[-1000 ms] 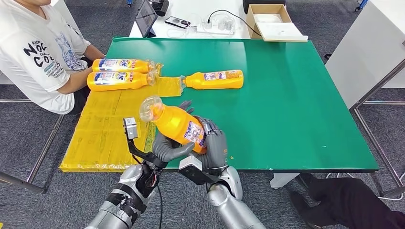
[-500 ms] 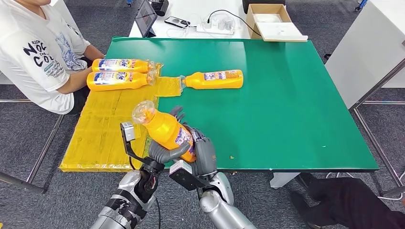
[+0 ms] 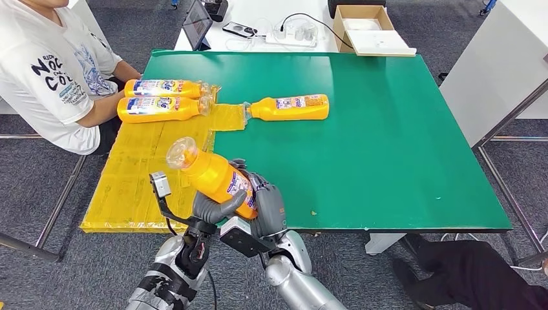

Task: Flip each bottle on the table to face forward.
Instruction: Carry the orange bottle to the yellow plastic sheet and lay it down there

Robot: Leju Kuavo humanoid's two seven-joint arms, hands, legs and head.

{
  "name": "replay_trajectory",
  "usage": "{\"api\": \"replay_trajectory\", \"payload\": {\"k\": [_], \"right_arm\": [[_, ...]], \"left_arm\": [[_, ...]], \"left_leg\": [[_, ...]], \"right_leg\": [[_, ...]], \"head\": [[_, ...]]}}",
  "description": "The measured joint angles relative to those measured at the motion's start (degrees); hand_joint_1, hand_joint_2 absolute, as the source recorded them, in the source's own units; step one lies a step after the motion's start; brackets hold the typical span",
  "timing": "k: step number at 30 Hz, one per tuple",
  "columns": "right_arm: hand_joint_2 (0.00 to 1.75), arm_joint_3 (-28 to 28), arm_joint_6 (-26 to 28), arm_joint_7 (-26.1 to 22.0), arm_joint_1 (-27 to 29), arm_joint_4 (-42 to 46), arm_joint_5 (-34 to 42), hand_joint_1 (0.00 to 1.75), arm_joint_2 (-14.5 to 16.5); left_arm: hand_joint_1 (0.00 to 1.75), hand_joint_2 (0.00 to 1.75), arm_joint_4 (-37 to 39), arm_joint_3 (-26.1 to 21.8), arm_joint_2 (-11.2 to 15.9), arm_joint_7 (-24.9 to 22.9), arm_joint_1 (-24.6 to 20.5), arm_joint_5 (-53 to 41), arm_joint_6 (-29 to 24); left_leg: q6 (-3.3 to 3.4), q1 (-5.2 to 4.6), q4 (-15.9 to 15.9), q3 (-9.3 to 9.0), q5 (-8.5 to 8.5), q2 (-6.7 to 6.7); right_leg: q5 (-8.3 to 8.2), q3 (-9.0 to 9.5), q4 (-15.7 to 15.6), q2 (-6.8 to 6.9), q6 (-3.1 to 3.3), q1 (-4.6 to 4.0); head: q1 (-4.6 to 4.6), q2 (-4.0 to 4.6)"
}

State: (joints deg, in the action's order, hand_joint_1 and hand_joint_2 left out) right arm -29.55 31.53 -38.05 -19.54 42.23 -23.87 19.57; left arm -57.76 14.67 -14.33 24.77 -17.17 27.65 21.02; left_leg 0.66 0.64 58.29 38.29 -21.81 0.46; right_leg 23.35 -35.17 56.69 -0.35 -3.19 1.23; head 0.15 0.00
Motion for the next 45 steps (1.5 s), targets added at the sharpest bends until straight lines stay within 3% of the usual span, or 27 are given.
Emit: {"api": "replay_trajectory", "payload": {"k": [2, 6, 10, 18, 22, 27, 34, 41, 43, 45], "right_arm": [[1.75, 0.0, 0.05, 0.42, -0.25, -0.15, -0.4, 1.71, 0.1], [1.75, -0.01, 0.14, 1.46, -0.83, -0.43, -0.93, 0.0, 0.3], [0.0, 0.01, 0.14, 3.32, -1.53, -0.8, -1.19, 0.0, 0.54], [0.0, 0.2, -0.95, 3.6, -2.44, 0.47, -0.46, 0.0, 0.56], [0.0, 0.25, -0.99, 3.46, -0.46, 4.41, 0.26, 0.0, -0.06], [0.0, 0.38, -0.45, 3.49, 1.08, 10.72, 1.95, 0.0, -0.9], [0.0, 0.65, -0.21, 2.55, 2.84, 16.81, 4.08, 0.0, -1.59], [0.0, 0.7, -0.15, 2.05, 3.63, 19.22, 4.76, 0.0, -1.82], [0.0, 0.7, 0.1, 1.29, 3.78, 19.73, 5.37, 0.0, -1.82], [0.0, 0.69, 0.64, 0.48, 3.97, 20.48, 6.08, 0.0, -1.88]], "left_arm": [[1.75, 1.75, -0.35, -0.14, -0.1, 0.19, 0.06, -0.09, -0.34], [1.75, 1.75, -1.22, -0.45, -0.25, 0.67, 0.09, -1.07, -1.44], [1.75, 1.75, -2.34, -0.48, -0.48, 2.5, 0.12, -4.76, -4.99], [1.75, 1.75, -5.21, -0.1, -0.94, 10.45, -0.18, -19.73, -20.99], [1.75, 1.75, -5.55, -2.03, -0.93, 14.6, -3.56, -27.29, -35.1], [1.75, 1.75, -5.19, -5.97, -0.1, 15.22, -7.39, -32.97, -45.59], [1.75, 1.75, -0.41, -9.99, 2.04, 15.25, -11.47, -36.75, -53.34], [1.75, 1.75, 3.77, -11.08, 3.44, 15.25, -13.06, -39.48, -56.35], [1.75, 1.75, 5.88, -11.98, 3.8, 14.84, -13.86, -46.91, -58.8], [1.75, 1.75, 8.65, -14.89, 4.19, 12.71, -14.81, -63.29, -60.4]], "left_leg": [[0.0, 0.0, 0.0, 0.0, 0.0, 0.0], [0.0, 0.0, 0.0, 0.0, 0.0, 0.0], [0.0, 0.0, 0.0, 0.0, 0.0, -0.02], [0.0, 0.0, 0.0, 0.01, 0.0, -0.02], [0.0, 0.0, 0.0, 0.04, 0.01, 0.03], [-0.02, 0.02, 0.0, 0.03, 0.03, 0.02], [-0.02, 0.01, 0.0, 0.04, 0.02, 0.05], [-0.02, 0.02, 0.0, 0.04, 0.02, 0.05], [-0.02, 0.02, 0.0, 0.04, 0.02, 0.05], [-0.02, 0.02, 0.0, 0.04, 0.03, 0.04]], "right_leg": [[0.0, 0.0, 0.0, 0.0, 0.0, 0.0], [0.0, 0.0, 0.0, 0.0, 0.0, 0.0], [0.0, 0.0, 0.0, -0.01, 0.0, 0.0], [-0.01, 0.01, 0.0, -0.01, 0.0, 0.0], [-0.01, 0.03, 0.01, 0.0, 0.0, -0.04], [-0.01, 0.05, 0.03, 0.0, 0.0, -0.04], [-0.01, 0.05, 0.03, 0.0, 0.0, -0.03], [-0.01, 0.04, 0.02, 0.0, 0.0, -0.03], [-0.01, 0.05, 0.03, 0.0, 0.0, -0.03], [-0.01, 0.05, 0.03, -0.01, 0.0, -0.03]], "head": [[0.0, 0.0], [0.0, 0.0], [0.0, 0.0], [0.01, 0.0], [0.02, 0.0], [0.01, 0.0], [0.02, 0.0], [0.02, 0.0], [0.02, 0.0], [0.02, 0.0]]}}
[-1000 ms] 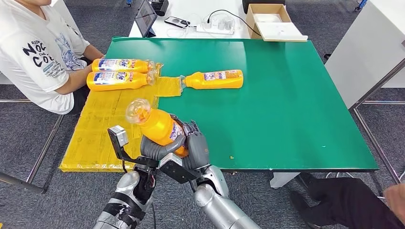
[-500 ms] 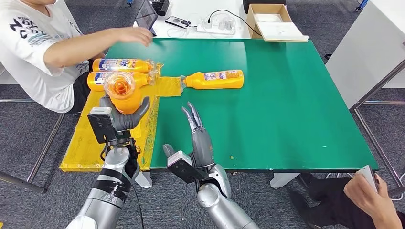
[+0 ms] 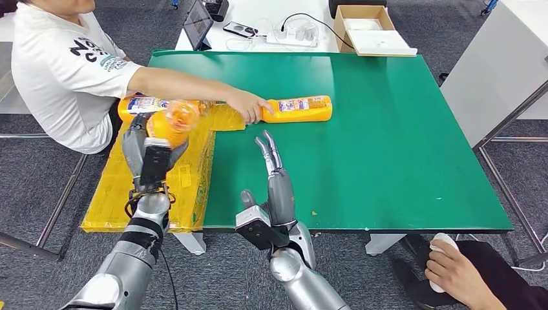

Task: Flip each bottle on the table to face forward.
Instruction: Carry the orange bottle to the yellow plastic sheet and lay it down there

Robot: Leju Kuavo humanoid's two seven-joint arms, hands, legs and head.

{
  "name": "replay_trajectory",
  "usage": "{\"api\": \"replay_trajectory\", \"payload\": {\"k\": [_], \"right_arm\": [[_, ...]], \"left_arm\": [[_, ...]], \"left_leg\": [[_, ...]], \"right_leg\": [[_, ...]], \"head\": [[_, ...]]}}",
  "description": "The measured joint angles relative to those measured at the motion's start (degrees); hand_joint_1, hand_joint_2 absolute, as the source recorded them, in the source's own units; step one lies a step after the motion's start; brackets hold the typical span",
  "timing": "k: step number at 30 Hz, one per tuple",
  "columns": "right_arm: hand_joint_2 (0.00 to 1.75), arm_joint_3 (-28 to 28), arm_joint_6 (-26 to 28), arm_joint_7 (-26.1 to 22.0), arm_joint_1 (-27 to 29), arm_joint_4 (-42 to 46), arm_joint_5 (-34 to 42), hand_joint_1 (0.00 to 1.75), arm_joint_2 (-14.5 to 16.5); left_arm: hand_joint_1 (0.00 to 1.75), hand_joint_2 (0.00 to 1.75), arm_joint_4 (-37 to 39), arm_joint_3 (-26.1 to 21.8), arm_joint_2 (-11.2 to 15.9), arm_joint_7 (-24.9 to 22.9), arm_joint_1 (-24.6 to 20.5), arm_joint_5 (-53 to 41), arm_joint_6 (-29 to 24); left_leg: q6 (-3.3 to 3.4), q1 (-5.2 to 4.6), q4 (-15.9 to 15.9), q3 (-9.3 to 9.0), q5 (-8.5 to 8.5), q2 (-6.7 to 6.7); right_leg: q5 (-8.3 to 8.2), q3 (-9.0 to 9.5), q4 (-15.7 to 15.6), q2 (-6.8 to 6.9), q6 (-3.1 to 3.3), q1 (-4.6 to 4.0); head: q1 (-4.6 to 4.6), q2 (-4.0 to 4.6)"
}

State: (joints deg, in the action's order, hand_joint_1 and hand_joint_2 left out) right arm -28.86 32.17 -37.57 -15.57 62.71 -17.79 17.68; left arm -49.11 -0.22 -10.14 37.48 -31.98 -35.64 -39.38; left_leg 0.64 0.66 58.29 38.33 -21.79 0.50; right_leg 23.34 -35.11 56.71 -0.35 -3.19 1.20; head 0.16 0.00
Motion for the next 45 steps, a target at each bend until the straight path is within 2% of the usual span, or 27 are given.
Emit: {"api": "replay_trajectory", "payload": {"k": [2, 4, 7, 12, 16, 21, 22, 23, 25, 26, 27, 32, 45], "right_arm": [[0.0, -0.01, 0.57, -0.43, 0.22, 0.93, 0.62, 0.0, -0.21], [0.0, 0.0, 0.83, -0.54, 0.49, 1.93, 1.26, 0.0, -0.61], [0.0, 0.07, 0.64, -0.65, 0.89, 3.18, 1.89, 0.0, -1.28], [0.0, 0.27, -0.3, -0.92, 1.25, 4.65, 2.08, 0.0, -1.92], [0.0, 0.39, -0.46, -0.92, 1.31, 5.07, 2.28, 0.0, -2.21], [0.0, 0.5, -0.47, -0.88, 1.41, 5.26, 2.29, 0.0, -2.28], [0.0, 0.52, -0.47, -0.85, 1.43, 5.26, 2.27, 0.0, -2.28], [0.0, 0.55, -0.48, -0.81, 1.44, 5.26, 2.21, 0.0, -2.29], [0.0, 0.58, -0.53, -0.61, 1.46, 5.26, 1.98, 0.0, -2.3], [0.0, 0.58, -0.62, -0.47, 1.47, 5.26, 1.79, 0.0, -2.3], [0.0, 0.58, -0.75, -0.32, 1.47, 5.26, 1.6, 0.0, -2.3], [0.0, 0.6, -1.57, 0.19, 1.51, 5.23, 0.98, 0.0, -2.3], [0.0, 1.4, -2.51, 0.21, 1.51, 4.66, 1.43, 0.0, -2.3]], "left_arm": [[1.75, 1.75, 2.53, -4.08, 0.52, -4.41, -0.58, -20.05, -0.35], [1.75, 1.75, 4.69, -7.52, 1.43, -9.79, -0.72, -35.82, -0.45], [1.75, 1.75, 7.86, -10.12, 3.35, -16.1, -0.84, -47.41, -0.56], [1.75, 1.75, 15.87, -10.74, 6.83, -21.07, -2.2, -52.9, -0.33], [1.75, 1.75, 21.93, -10.73, 8.5, -21.39, -3.36, -52.0, 1.86], [1.75, 1.75, 25.5, -10.73, 9.39, -21.24, -4.81, -50.89, 3.88], [1.68, 1.75, 25.97, -10.74, 9.49, -21.09, -5.06, -50.31, 4.59], [1.26, 1.75, 26.37, -10.77, 9.53, -20.83, -5.29, -49.46, 5.49], [0.39, 0.87, 26.99, -11.03, 9.57, -20.05, -5.8, -47.31, 7.91], [0.02, 0.44, 27.27, -11.29, 9.59, -19.52, -6.09, -46.04, 9.51], [0.0, 0.0, 27.52, -11.65, 9.61, -18.92, -6.39, -44.67, 11.34], [0.0, 0.0, 28.26, -14.04, 9.43, -14.88, -7.42, -38.07, 19.98], [0.0, 0.0, 28.34, -16.97, 8.62, -9.74, -9.35, -30.52, 33.66]], "left_leg": [[0.0, 0.0, 0.0, -0.01, 0.0, -0.04], [0.0, 0.0, 0.0, -0.01, 0.0, -0.13], [0.0, 0.0, 0.0, -0.01, 0.0, -0.18], [-0.01, 0.02, 0.0, 0.0, 0.0, -0.13], [-0.01, 0.01, 0.0, 0.0, 0.0, -0.12], [-0.01, 0.01, 0.0, -0.04, 0.01, -0.01], [-0.01, 0.01, 0.0, -0.06, 0.01, -0.01], [-0.02, 0.01, -0.01, -0.08, 0.01, -0.01], [-0.03, 0.01, -0.01, -0.16, 0.02, 0.02], [-0.04, 0.01, -0.01, -0.21, 0.02, 0.04], [-0.04, 0.01, -0.02, -0.26, 0.02, 0.06], [-0.04, 0.0, -0.03, -0.4, 0.02, 0.08], [-0.1, 0.01, -0.04, -0.76, 0.06, 0.14]], "right_leg": [[0.0, -0.01, 0.0, -0.01, 0.0, 0.0], [0.0, -0.03, 0.0, -0.04, 0.0, 0.0], [0.0, -0.06, 0.0, -0.06, 0.01, 0.0], [0.01, -0.07, 0.0, -0.05, 0.02, 0.0], [0.01, -0.06, 0.0, -0.05, 0.02, 0.01], [0.01, 0.02, 0.0, -0.02, 0.02, 0.0], [0.01, 0.04, 0.0, -0.02, 0.02, 0.0], [0.01, 0.06, 0.0, -0.02, 0.02, 0.0], [0.01, 0.14, 0.0, -0.01, 0.02, 0.0], [0.02, 0.19, 0.0, 0.0, 0.03, 0.0], [0.03, 0.24, 0.0, 0.0, 0.04, 0.0], [0.04, 0.35, 0.0, 0.01, 0.05, 0.01], [0.04, 0.71, -0.01, 0.03, 0.07, 0.0]], "head": [[0.01, 0.0], [0.01, 0.0], [0.0, 0.0], [0.01, 0.0], [0.01, 0.0], [0.01, 0.0], [0.01, 0.0], [0.0, 0.0], [0.0, 0.0], [0.0, 0.0], [0.0, 0.0], [0.0, 0.0], [0.0, 0.0]]}}
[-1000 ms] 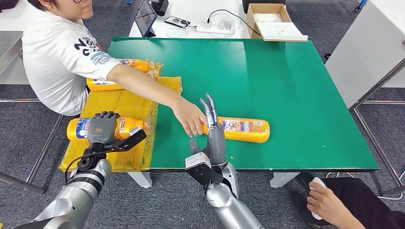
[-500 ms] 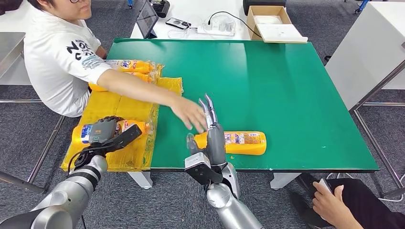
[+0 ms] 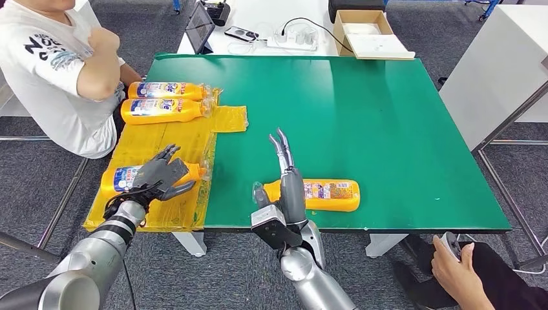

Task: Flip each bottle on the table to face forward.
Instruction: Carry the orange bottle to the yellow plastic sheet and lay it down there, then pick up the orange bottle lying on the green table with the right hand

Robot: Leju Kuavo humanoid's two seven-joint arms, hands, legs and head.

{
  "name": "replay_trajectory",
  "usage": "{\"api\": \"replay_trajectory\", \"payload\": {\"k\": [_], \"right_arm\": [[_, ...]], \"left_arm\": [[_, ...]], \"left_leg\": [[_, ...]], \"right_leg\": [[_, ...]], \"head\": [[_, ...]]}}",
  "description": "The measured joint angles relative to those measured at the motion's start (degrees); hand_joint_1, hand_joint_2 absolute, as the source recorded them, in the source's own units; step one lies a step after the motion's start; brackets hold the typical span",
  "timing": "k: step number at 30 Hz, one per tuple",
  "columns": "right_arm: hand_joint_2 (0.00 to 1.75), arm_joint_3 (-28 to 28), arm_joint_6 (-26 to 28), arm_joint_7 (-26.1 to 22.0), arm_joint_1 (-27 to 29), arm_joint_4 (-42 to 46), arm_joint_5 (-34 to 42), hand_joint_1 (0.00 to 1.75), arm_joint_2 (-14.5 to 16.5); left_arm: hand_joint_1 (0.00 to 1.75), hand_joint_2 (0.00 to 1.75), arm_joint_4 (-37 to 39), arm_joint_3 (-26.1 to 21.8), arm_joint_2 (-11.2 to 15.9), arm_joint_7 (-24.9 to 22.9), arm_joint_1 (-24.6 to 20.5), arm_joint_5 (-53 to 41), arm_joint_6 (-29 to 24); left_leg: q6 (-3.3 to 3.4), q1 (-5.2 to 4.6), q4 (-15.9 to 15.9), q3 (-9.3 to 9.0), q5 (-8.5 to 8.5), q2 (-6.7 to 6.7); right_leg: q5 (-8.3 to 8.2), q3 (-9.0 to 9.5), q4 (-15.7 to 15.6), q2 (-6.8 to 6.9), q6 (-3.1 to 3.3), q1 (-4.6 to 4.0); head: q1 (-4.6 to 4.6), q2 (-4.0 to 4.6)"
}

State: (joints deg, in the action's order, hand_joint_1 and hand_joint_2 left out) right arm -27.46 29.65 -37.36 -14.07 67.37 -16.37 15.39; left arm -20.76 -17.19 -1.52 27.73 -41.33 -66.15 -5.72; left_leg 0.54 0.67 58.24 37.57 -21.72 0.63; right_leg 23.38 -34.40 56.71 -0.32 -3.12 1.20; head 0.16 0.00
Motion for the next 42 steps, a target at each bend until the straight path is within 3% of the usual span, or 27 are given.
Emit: {"api": "replay_trajectory", "payload": {"k": [7, 11, 14, 17, 21, 25, 30, 37, 42], "right_arm": [[0.0, 0.92, -0.38, -0.02, 0.0, -0.75, -0.13, 0.0, 0.0], [1.75, 0.94, -2.13, 3.73, -0.31, -1.42, -4.28, 0.0, -0.3], [1.75, 0.9, -3.64, 7.73, -1.09, -2.38, -8.15, 0.0, -1.36], [1.75, 0.91, -4.24, 8.52, -1.69, -3.1, -8.98, 0.0, -2.22], [1.75, 0.91, -4.96, 9.5, -2.09, -3.76, -9.97, 0.0, -2.78], [1.75, 0.79, -7.72, 17.67, -3.92, -5.19, -15.63, 0.0, -4.56], [1.75, 2.25, -14.9, 27.09, -6.73, -6.88, -19.82, 0.0, -10.67], [1.75, 4.85, -23.41, 30.53, -6.91, -7.51, -21.59, 0.0, -18.88], [1.75, 5.9, -27.97, 30.3, -7.52, -9.44, -21.58, 0.0, -22.13]], "left_arm": [[0.0, 0.0, -0.03, -1.17, -0.37, 2.4, -0.46, 4.5, 2.44], [0.0, 0.0, -1.46, -3.29, -1.71, 8.58, 0.74, 15.81, -3.66], [0.0, 0.0, -4.45, -4.51, -3.48, 11.79, 2.31, 24.02, -8.44], [0.0, 0.0, -6.38, -4.79, -4.37, 12.27, 3.34, 26.45, -9.51], [0.0, 1.75, -8.1, -4.76, -4.9, 12.4, 4.33, 28.52, -10.85], [0.0, 1.75, -16.02, -2.07, -5.75, 12.46, 8.33, 43.5, -18.21], [0.0, 1.75, -26.98, 1.61, -7.38, 12.51, 15.15, 61.07, -11.72], [0.0, 1.75, -34.49, 5.0, -8.62, 12.55, 21.52, 60.29, -10.8], [0.0, 1.75, -35.74, 7.76, -8.63, 12.55, 23.22, 58.09, -12.76]], "left_leg": [[0.0, 0.0, 0.0, 0.0, 0.0, -0.02], [0.0, 0.0, 0.0, 0.11, 0.01, -0.07], [0.01, 0.0, 0.01, 0.24, 0.01, -0.06], [0.01, -0.01, 0.02, 0.34, 0.02, -0.05], [0.01, -0.01, 0.02, 0.48, 0.01, -0.07], [-0.01, -0.01, 0.02, 0.51, -0.01, -0.16], [0.01, -0.03, 0.04, 0.6, 0.0, 0.15], [0.07, -0.14, 0.06, 0.77, -0.01, 0.22], [0.07, -0.12, 0.05, 0.79, -0.01, 0.23]], "right_leg": [[-0.01, 0.01, 0.0, -0.01, -0.01, 0.0], [-0.04, -0.12, 0.0, -0.01, -0.02, 0.0], [-0.06, -0.22, 0.0, -0.01, -0.02, 0.01], [-0.06, -0.29, 0.0, -0.01, -0.02, 0.01], [-0.06, -0.44, 0.01, -0.02, -0.03, 0.0], [-0.09, -0.54, 0.01, -0.06, 0.01, 0.0], [-0.02, -0.51, -0.03, 0.08, -0.05, 0.05], [-0.1, -0.63, -0.05, 0.12, -0.18, 0.14], [-0.09, -0.64, -0.05, 0.12, -0.18, 0.11]], "head": [[0.0, 0.0], [0.01, 0.0], [0.02, 0.0], [0.01, 0.0], [0.0, 0.0], [-0.01, 0.0], [0.01, 0.0], [-0.02, 0.0], [-0.02, 0.0]]}}
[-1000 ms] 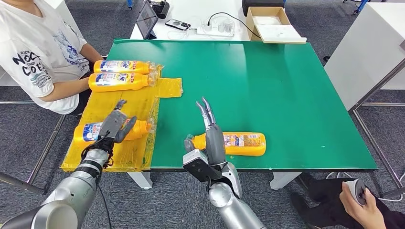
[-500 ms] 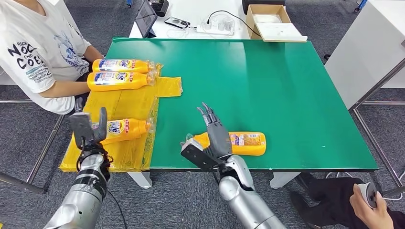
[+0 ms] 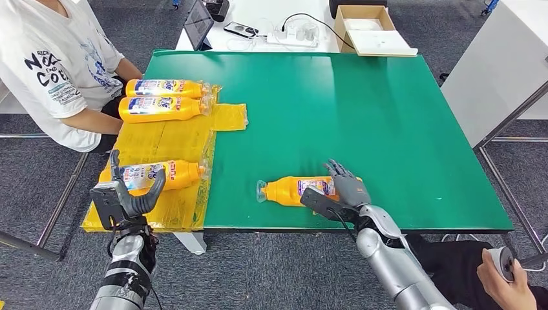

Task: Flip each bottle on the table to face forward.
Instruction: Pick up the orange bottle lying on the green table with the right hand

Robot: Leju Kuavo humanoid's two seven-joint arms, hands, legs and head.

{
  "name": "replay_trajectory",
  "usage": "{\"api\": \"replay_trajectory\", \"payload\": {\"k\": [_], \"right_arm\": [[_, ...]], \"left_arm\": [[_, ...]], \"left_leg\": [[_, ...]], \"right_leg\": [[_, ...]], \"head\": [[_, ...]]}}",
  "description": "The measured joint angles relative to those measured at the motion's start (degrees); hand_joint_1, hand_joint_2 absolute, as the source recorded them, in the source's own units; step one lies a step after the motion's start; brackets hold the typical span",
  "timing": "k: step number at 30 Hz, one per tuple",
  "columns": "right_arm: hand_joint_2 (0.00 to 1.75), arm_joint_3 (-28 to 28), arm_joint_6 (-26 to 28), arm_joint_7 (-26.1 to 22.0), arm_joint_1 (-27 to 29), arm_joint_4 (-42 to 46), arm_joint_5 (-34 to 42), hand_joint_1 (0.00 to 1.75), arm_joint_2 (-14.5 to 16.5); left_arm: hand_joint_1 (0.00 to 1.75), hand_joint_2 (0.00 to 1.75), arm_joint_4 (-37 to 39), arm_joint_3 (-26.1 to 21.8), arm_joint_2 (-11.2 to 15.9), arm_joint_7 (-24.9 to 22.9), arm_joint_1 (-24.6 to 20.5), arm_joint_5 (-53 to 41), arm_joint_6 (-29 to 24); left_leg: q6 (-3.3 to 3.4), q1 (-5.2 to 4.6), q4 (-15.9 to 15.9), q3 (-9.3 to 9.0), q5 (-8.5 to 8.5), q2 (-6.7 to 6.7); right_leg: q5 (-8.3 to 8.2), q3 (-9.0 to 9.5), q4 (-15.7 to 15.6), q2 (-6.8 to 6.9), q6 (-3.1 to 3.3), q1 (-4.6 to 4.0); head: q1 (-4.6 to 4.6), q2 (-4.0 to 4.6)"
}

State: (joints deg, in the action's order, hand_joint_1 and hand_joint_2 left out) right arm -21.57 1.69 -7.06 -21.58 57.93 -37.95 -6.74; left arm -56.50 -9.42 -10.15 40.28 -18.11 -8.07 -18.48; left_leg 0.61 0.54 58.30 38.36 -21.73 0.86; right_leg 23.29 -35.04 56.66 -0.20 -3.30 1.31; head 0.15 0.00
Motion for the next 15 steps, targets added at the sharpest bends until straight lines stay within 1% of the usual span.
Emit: {"api": "replay_trajectory", "payload": {"k": [6, 15], "right_arm": [[1.75, -0.2, -1.58, -0.18, -2.19, -3.76, -0.21, 0.0, -0.9], [1.75, -0.8, -2.76, 0.26, -4.68, -7.61, -0.63, 0.0, -1.33]], "left_arm": [[0.0, 1.75, 0.02, 2.14, -0.01, 0.0, 0.01, -0.37, -0.62], [0.0, 1.75, 0.45, 3.43, -0.01, 0.0, -0.1, -0.46, -0.67]], "left_leg": [[0.0, 0.07, 0.0, -0.05, 0.01, -0.02], [0.02, 0.05, 0.0, -0.12, 0.03, -0.02]], "right_leg": [[0.0, 0.04, 0.0, -0.01, 0.01, -0.03], [-0.02, 0.11, -0.01, -0.01, -0.01, 0.0]], "head": [[0.0, 0.0], [0.01, 0.0]]}}
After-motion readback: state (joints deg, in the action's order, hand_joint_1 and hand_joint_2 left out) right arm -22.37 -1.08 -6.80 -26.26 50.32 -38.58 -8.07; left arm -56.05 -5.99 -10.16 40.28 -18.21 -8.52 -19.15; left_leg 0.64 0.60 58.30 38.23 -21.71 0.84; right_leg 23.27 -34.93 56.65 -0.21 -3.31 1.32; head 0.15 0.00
